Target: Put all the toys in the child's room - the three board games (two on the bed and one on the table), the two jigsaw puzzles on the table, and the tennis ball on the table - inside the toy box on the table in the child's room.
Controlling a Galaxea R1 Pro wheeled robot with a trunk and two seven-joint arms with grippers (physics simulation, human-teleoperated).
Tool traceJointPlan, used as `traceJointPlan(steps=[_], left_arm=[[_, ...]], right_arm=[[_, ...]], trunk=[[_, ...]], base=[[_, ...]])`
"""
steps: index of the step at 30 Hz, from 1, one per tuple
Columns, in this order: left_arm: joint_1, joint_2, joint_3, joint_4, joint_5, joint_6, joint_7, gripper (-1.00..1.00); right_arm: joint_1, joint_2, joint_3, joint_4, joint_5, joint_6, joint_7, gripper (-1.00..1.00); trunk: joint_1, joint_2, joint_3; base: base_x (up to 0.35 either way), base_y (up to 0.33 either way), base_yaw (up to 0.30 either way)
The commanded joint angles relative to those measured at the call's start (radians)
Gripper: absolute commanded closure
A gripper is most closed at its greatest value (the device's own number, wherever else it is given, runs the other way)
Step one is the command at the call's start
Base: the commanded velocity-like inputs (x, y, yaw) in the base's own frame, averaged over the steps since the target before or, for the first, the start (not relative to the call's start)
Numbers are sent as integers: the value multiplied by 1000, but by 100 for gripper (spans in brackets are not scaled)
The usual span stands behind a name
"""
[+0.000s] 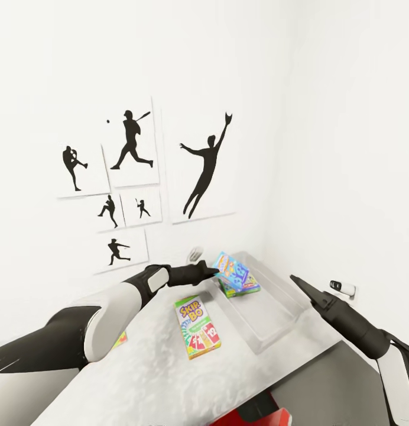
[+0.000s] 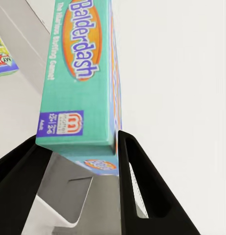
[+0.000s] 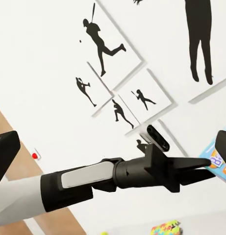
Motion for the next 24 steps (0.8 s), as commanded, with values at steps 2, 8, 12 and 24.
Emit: traceJointPlan(steps=[2, 8, 12, 24], left_arm=[[0, 0, 8, 0, 0, 8, -14, 100], [0, 0, 9, 0, -1, 7, -32, 100], [0, 0, 9, 0, -1, 7, -34, 100], [2, 0, 8, 0, -2, 6, -41, 100]], right_arm=[[0, 0, 0, 1, -4, 6, 0, -100], [0, 0, 0, 2, -4, 6, 0, -100], [0, 0, 0, 2, -4, 6, 0, -100], [0, -2, 0, 2, -4, 6, -1, -100]], trunk=[[0, -1, 0], [0, -1, 0], [0, -1, 2], [0, -1, 11]], base=[[-12, 6, 0], [-5, 4, -1], [-63, 148, -119], [-102, 75, -212]])
